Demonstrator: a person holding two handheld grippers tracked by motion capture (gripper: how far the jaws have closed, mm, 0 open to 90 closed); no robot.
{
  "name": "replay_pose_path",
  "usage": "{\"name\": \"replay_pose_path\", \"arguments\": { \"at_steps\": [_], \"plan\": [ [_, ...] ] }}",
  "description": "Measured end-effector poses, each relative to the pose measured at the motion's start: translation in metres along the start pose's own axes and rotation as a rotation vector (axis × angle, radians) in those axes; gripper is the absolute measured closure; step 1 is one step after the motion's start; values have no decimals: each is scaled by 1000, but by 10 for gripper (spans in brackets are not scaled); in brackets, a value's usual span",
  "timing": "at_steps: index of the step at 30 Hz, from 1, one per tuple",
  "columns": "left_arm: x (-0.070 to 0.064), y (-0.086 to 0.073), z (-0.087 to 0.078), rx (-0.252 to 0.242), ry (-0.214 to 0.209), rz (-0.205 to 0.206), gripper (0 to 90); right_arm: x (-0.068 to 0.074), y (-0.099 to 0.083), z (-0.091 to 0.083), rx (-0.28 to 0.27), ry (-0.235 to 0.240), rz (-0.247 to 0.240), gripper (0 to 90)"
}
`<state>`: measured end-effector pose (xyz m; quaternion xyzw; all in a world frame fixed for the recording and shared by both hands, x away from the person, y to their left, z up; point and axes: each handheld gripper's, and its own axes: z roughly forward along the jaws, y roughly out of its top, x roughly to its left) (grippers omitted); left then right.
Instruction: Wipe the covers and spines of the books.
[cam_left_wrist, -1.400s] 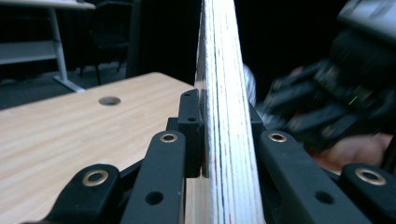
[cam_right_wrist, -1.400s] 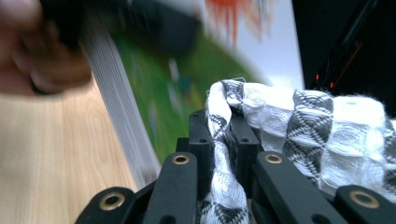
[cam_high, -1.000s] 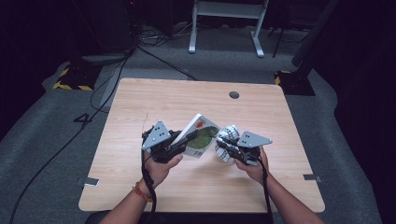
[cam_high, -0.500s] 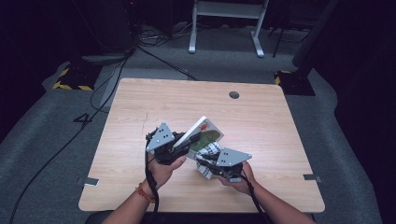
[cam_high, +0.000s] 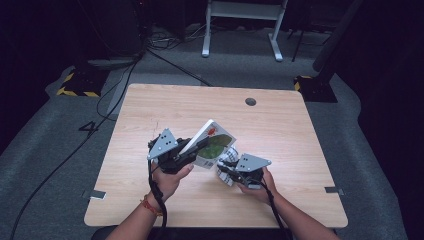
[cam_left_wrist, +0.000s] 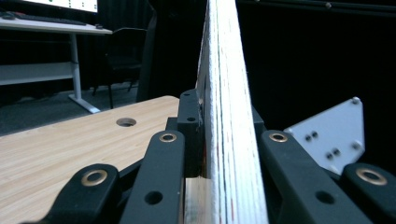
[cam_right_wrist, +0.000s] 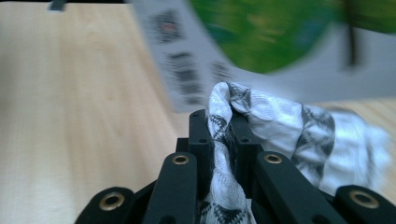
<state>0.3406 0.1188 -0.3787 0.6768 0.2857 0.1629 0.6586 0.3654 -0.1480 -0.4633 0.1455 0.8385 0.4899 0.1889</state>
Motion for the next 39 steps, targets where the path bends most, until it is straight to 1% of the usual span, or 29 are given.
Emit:
{"name": "replay_pose_path", "arguments": {
  "at_steps": [2, 3, 5, 7, 8, 10, 11, 12, 13, 15, 17, 19, 20, 22, 24, 25, 27, 29, 30, 31, 32, 33, 34, 35, 36, 37, 38, 39],
  "plan": [
    [0, 1, -1, 0, 1, -2, 780, -9, -2, -4, -10, -28, 35, 830],
    [0, 1, -2, -2, -4, -3, 781, -13, -3, -5, -13, -41, 45, 830],
    [0, 1, -2, -4, -23, -7, 784, -23, -6, -9, -26, -62, 83, 830],
    [-4, 1, 0, 5, -17, 17, 784, -33, -7, -16, -62, -68, 126, 830],
    [-5, 2, 0, 4, -10, 33, 784, -36, -6, -19, -75, -78, 132, 830],
    [-4, 2, -1, -3, -7, 31, 785, -41, -4, -27, -98, -95, 134, 830],
    [-2, 3, -2, 1, 3, 37, 784, -43, -3, -32, -111, -106, 140, 830],
    [-1, 2, -2, 0, 9, 32, 784, -46, -2, -37, -120, -118, 147, 830],
    [-1, 2, -2, 0, 9, 32, 784, -46, -2, -37, -120, -118, 147, 830],
    [0, 0, -2, 7, 0, 22, 784, -52, 0, -45, -153, -133, 170, 830],
    [-2, 0, 0, 12, -9, 26, 784, -56, 2, -51, -179, -138, 190, 831],
    [-5, -1, 3, 16, -19, 37, 784, -58, 4, -56, -196, -135, 189, 831],
    [-7, -2, 4, 22, -24, 41, 784, -57, 5, -57, -202, -125, 191, 830],
    [-8, -2, 5, 28, -28, 59, 784, -53, 6, -55, -195, -101, 181, 830],
    [-9, -3, 6, 38, -31, 63, 783, -48, 6, -51, -170, -79, 165, 830],
    [-10, -4, 7, 49, -30, 69, 782, -47, 7, -49, -157, -74, 160, 829],
    [-12, -6, 9, 63, -36, 78, 781, -46, 8, -49, -160, -70, 151, 829],
    [-15, -7, 13, 78, -45, 96, 782, -46, 13, -54, -180, -67, 149, 828],
    [-18, -8, 15, 92, -49, 111, 782, -45, 18, -59, -203, -64, 140, 828],
    [-20, -9, 18, 91, -52, 119, 782, -43, 24, -63, -226, -57, 129, 828],
    [-22, -9, 19, 102, -51, 132, 782, -40, 29, -66, -239, -55, 121, 827],
    [-22, -9, 19, 102, -51, 132, 782, -40, 29, -66, -239, -55, 121, 827],
    [-24, -10, 21, 110, -53, 142, 782, -33, 39, -71, -261, -63, 90, 827],
    [-26, -11, 22, 117, -59, 150, 782, -31, 42, -73, -270, -62, 86, 827],
    [-26, -11, 22, 119, -63, 150, 783, -28, 46, -75, -279, -59, 77, 827],
    [-26, -11, 22, 119, -63, 150, 783, -28, 46, -75, -279, -59, 77, 827],
    [-26, -11, 23, 122, -73, 149, 783, -27, 48, -77, -286, -57, 67, 827],
    [-27, -12, 24, 124, -74, 153, 783, -25, 53, -81, -305, -51, 60, 827]
  ]
}}
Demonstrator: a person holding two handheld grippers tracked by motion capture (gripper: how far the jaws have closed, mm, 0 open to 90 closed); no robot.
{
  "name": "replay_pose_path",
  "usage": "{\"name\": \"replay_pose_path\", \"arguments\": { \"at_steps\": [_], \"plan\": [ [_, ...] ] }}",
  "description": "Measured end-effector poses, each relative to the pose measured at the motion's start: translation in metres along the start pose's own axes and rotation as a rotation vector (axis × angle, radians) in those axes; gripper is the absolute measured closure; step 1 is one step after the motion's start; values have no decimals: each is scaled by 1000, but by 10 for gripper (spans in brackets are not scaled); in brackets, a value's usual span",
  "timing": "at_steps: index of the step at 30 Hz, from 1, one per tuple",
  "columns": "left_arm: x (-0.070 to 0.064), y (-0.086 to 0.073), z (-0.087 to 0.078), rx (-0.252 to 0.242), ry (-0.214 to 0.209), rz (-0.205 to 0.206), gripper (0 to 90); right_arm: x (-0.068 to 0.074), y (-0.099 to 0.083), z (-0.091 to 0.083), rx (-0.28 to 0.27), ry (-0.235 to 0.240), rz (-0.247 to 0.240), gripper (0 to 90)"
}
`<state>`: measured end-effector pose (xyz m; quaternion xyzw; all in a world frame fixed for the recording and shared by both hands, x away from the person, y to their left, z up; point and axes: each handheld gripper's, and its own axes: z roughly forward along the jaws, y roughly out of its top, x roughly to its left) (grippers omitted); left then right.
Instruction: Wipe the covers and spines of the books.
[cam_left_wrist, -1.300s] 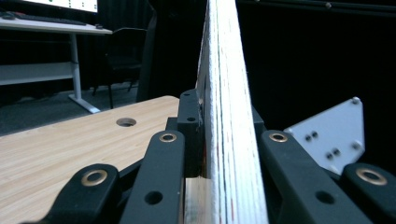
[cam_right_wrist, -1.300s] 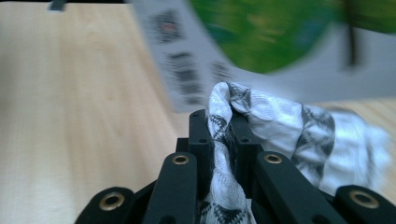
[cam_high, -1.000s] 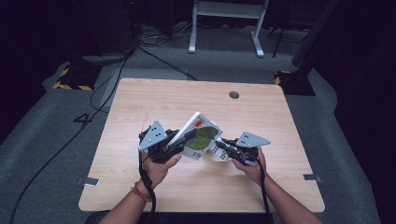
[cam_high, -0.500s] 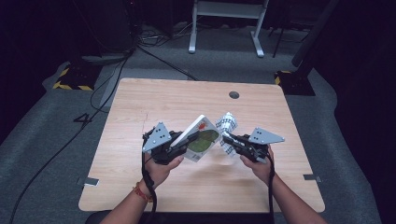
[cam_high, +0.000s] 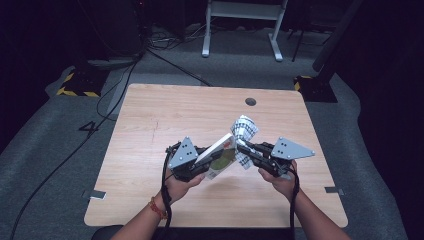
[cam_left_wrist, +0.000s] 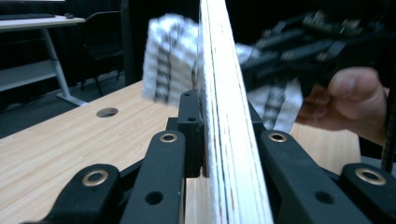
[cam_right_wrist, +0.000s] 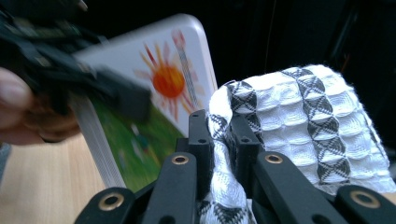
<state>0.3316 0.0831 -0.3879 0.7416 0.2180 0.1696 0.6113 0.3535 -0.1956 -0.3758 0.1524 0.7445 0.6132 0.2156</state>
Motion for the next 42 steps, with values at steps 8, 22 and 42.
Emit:
{"name": "replay_pose_path", "arguments": {
  "at_steps": [8, 22, 42],
  "plan": [
    [-2, -1, 3, 15, -6, 12, 784, 5, 14, -6, -42, 18, -8, 826],
    [9, 4, -11, -25, 31, -12, 783, -18, -38, 15, 186, 26, 111, 825],
    [5, 0, 0, 11, 7, -34, 782, 32, -26, 31, 163, 164, -41, 824]
  ]
}}
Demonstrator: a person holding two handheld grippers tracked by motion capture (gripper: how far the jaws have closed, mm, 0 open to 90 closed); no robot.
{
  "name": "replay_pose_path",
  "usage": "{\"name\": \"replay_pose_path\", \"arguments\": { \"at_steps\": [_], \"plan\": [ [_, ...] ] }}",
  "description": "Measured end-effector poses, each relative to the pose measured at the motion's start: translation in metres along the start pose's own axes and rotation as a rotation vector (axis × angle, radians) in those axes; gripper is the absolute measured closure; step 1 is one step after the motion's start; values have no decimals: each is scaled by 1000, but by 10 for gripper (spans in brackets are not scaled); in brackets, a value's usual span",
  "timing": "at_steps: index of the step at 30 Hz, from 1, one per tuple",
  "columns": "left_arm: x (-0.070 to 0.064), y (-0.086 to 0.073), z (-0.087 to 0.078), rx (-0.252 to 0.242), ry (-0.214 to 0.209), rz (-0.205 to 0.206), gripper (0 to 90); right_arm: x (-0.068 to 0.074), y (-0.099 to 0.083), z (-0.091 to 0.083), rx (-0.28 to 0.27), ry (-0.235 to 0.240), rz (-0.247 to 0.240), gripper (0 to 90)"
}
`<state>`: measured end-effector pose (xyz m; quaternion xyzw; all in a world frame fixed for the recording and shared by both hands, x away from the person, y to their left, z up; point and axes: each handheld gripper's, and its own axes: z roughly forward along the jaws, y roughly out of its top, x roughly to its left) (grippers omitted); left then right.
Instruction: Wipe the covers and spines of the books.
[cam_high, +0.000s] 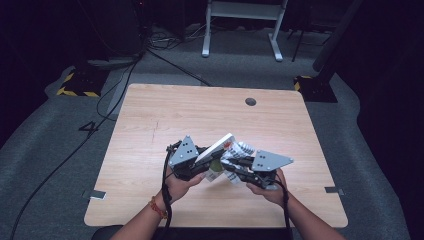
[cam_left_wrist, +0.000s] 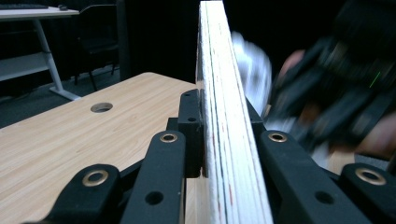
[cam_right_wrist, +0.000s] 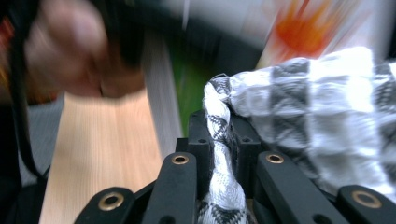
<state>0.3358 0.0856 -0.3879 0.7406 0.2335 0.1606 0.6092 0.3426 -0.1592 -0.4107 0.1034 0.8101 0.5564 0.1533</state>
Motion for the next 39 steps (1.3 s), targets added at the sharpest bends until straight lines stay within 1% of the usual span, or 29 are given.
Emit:
{"name": "replay_pose_path", "arguments": {
  "at_steps": [1, 3, 5, 6, 9, 10, 11, 12, 14, 15, 16, 18, 20, 21, 23, 25, 27, 29, 31, 33, 34, 37, 39],
  "plan": [
    [1, 0, -1, 6, 5, 1, 780, 1, -5, 6, 16, 6, 8, 824],
    [3, -1, -2, -4, 11, -18, 778, 5, -13, 18, 65, 10, -14, 824],
    [5, -1, -3, -15, 17, -32, 776, 9, -20, 28, 99, 14, -22, 824],
    [5, -1, -3, -16, 16, -33, 775, 12, -24, 33, 125, 13, -38, 824],
    [4, 0, -3, -14, 17, -26, 770, 16, -31, 43, 158, -1, -70, 824],
    [4, 0, -3, -16, 14, -25, 768, 17, -33, 44, 167, -9, -82, 824],
    [4, 1, -3, -17, 15, -22, 766, 17, -34, 46, 176, -26, -100, 824],
    [3, 1, -4, -17, 16, -20, 766, 17, -36, 46, 183, -43, -127, 824],
    [4, 1, -5, -23, 21, -16, 764, 15, -38, 46, 194, -73, -141, 826],
    [4, 2, -6, -24, 24, -13, 764, 13, -38, 44, 191, -87, -138, 826],
    [4, 2, -6, -24, 29, -10, 764, 9, -38, 41, 186, -107, -141, 827],
    [4, 3, -7, -24, 40, -5, 764, 2, -38, 36, 175, -140, -123, 827],
    [4, 3, -6, -18, 50, 7, 765, -6, -36, 28, 143, -168, -85, 827],
    [2, 4, -6, -10, 58, 23, 767, -8, -35, 26, 127, -169, -71, 827],
    [0, 4, -5, -3, 61, 40, 771, -14, -27, 13, 63, -163, -38, 826],
    [-1, 4, -4, 6, 61, 50, 777, -14, -17, 4, 14, -164, -29, 826],
    [-2, 3, -2, 12, 47, 47, 780, -14, -5, -8, -42, -178, -30, 825],
    [-5, 2, 1, 22, 35, 50, 783, -12, 9, -20, -99, -180, -37, 825],
    [-7, 1, 4, 36, 27, 60, 783, -10, 18, -27, -135, -173, -37, 825],
    [-10, -1, 7, 51, 17, 61, 784, -7, 25, -30, -157, -161, -39, 825],
    [-11, -1, 9, 54, 15, 63, 784, -4, 29, -31, -168, -153, -48, 825],
    [-12, -3, 11, 65, 11, 69, 784, 2, 34, -31, -182, -139, -69, 824],
    [-12, -3, 11, 69, 8, 67, 784, 5, 36, -30, -180, -134, -82, 824]
  ]
}}
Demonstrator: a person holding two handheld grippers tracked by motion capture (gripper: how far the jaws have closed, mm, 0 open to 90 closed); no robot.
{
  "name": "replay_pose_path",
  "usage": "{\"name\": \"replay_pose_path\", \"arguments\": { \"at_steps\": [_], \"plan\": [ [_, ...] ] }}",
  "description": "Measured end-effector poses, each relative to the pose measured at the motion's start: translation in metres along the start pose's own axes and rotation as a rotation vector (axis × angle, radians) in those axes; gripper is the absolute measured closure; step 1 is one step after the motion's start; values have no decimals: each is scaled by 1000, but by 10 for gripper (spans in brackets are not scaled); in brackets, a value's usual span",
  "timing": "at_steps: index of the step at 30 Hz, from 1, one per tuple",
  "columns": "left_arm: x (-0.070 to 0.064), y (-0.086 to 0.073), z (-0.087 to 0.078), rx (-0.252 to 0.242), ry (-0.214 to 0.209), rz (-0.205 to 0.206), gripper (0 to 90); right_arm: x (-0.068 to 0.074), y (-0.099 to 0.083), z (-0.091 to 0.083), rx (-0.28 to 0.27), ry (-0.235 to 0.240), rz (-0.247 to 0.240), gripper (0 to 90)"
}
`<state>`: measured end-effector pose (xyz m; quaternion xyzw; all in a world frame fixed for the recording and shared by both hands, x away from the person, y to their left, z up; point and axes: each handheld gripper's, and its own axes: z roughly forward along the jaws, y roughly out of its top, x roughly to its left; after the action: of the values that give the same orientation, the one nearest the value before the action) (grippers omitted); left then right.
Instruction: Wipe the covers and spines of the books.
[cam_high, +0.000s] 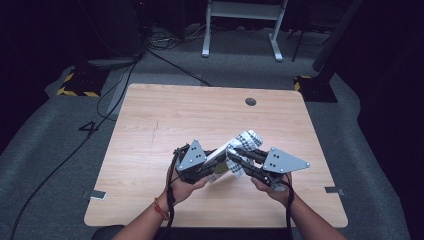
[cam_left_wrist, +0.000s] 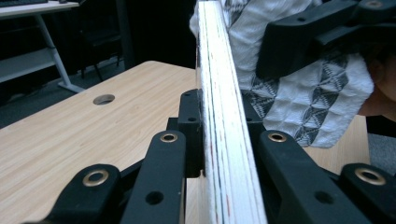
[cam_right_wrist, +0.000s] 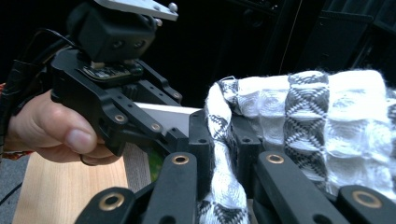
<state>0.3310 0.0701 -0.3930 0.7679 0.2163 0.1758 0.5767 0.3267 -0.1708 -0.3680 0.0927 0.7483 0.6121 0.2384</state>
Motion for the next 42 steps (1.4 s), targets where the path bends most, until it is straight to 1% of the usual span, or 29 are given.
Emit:
{"name": "replay_pose_path", "arguments": {
  "at_steps": [3, 4, 5, 6, 7, 9, 10, 11, 13, 14, 16, 17, 18, 20, 21, 24, 26, 28, 31, 33, 34, 35, 36, 38, 39, 42],
  "plan": [
    [0, 0, 0, 7, 2, 5, 785, -1, -2, 0, 2, 12, 11, 825],
    [1, -1, 0, 6, 1, 0, 784, -2, -3, 0, 3, 13, 14, 825],
    [2, -1, 0, 7, 4, -4, 784, -2, -5, 1, 19, 10, 13, 825],
    [3, -1, -1, 4, 5, -9, 784, -3, -7, 2, 42, -2, -1, 825],
    [4, -1, -2, -6, 9, -15, 784, -4, -10, 2, 56, -10, -4, 826],
    [6, 1, -6, -20, 16, -22, 784, -7, -18, 5, 87, -25, 8, 826],
    [8, 3, -9, -32, 20, -25, 784, -8, -24, 6, 104, -24, 17, 826],
    [9, 3, -11, -33, 23, -26, 784, -9, -31, 9, 128, -26, 34, 825],
    [11, 5, -15, -48, 26, -31, 784, -8, -39, 13, 153, -17, 39, 825],
    [11, 5, -15, -50, 27, -32, 784, -6, -45, 17, 171, -1, 50, 825],
    [11, 5, -15, -49, 32, -30, 784, 0, -49, 23, 180, 23, 53, 825],
    [10, 5, -14, -48, 33, -32, 784, 4, -50, 26, 185, 43, 46, 825],
    [10, 5, -14, -48, 33, -32, 785, 4, -50, 26, 185, 43, 46, 825],
    [10, 5, -13, -47, 28, -33, 785, 19, -48, 36, 185, 99, 6, 825],
    [9, 5, -12, -46, 24, -35, 785, 25, -47, 40, 186, 120, -14, 825],
    [8, 5, -11, -45, 17, -35, 784, 41, -47, 49, 196, 181, -43, 824],
    [8, 5, -11, -46, 19, -37, 784, 49, -50, 55, 221, 197, -65, 824],
    [9, 5, -12, -50, 15, -44, 784, 53, -56, 59, 251, 202, -70, 825],
    [12, 6, -16, -63, 16, -52, 781, 53, -65, 63, 300, 171, -96, 826],
    [13, 7, -18, -68, 25, -52, 776, 46, -69, 62, 326, 119, -102, 827],
    [13, 7, -19, -71, 28, -53, 774, 42, -71, 61, 334, 91, -96, 828],
    [13, 7, -20, -69, 31, -54, 771, 35, -73, 60, 338, 63, -84, 829],
    [13, 7, -20, -67, 41, -49, 767, 29, -75, 58, 339, 36, -59, 829],
    [12, 7, -20, -60, 54, -37, 765, 16, -78, 54, 335, -9, -31, 830],
    [12, 8, -19, -60, 59, -33, 765, 10, -79, 52, 324, -22, -3, 830],
    [10, 8, -19, -55, 71, -14, 768, -1, -76, 43, 286, -47, 44, 829]
  ]
}}
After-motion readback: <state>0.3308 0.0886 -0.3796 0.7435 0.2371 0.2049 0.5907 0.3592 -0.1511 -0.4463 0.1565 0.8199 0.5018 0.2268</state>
